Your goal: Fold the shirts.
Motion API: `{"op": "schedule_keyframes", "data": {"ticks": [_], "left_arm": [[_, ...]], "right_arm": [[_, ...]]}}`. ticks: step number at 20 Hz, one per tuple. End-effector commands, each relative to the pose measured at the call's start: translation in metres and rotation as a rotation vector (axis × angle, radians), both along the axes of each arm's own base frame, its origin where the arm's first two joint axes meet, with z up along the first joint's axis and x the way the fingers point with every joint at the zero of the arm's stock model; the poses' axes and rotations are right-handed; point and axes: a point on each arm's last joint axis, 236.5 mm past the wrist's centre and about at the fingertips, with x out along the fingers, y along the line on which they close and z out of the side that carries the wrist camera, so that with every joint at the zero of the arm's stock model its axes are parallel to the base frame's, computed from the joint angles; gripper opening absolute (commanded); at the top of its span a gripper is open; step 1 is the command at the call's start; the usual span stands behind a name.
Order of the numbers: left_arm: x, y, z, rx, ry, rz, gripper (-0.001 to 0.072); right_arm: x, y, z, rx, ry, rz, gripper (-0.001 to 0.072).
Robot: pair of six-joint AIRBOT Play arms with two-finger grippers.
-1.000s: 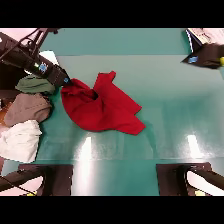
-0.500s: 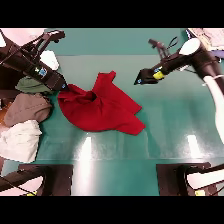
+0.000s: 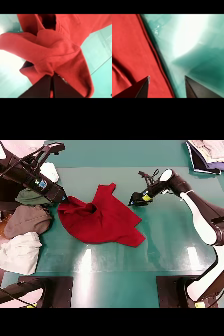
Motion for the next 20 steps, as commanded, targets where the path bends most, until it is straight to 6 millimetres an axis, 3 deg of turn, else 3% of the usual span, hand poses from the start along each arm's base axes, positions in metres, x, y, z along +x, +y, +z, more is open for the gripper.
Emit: {"op": "schedule_keyframes", "data": {"ticks": [1,8,9,10,11,12,13,16,18,20], "left_arm": [[0.003,-0.001,0.001,-0.005,-0.012,0.005,0.0023],[0.004,-0.001,0.002,-0.008,-0.014,0.009,0.0022],[0.004,-0.001,0.001,-0.008,-0.014,0.009,0.0023],[0.004,-0.001,0.002,-0.009,-0.015,0.009,0.0023],[0.004,-0.001,0.002,-0.009,-0.016,0.010,0.0023],[0.005,-0.001,0.002,-0.010,-0.020,0.011,0.0022],[0.006,-0.002,0.003,-0.011,-0.026,0.012,0.0022],[0.018,-0.003,0.024,-0.028,-0.106,0.023,0.0022],[0.033,-0.005,0.051,-0.052,-0.212,0.041,0.0022],[0.050,-0.007,0.080,-0.087,-0.326,0.067,0.0022]], "right_arm": [[-0.001,0.003,-0.018,-0.012,0.020,0.004,0.0493],[-0.017,0.043,-0.022,-0.014,-0.005,0.093,0.0408],[-0.020,0.047,-0.021,-0.013,-0.008,0.105,0.0246],[-0.022,0.051,-0.021,-0.013,-0.010,0.117,0.0137],[-0.024,0.052,-0.021,-0.013,-0.008,0.123,0.0115],[-0.027,0.054,-0.020,-0.013,-0.003,0.134,0.0020],[-0.028,0.053,-0.015,-0.014,-0.011,0.145,0.0019],[-0.019,0.030,0.025,-0.059,-0.102,0.146,0.0015],[-0.016,-0.004,0.067,-0.121,-0.182,0.139,0.0015],[-0.027,-0.047,0.107,-0.198,-0.219,0.131,0.0015]]}}
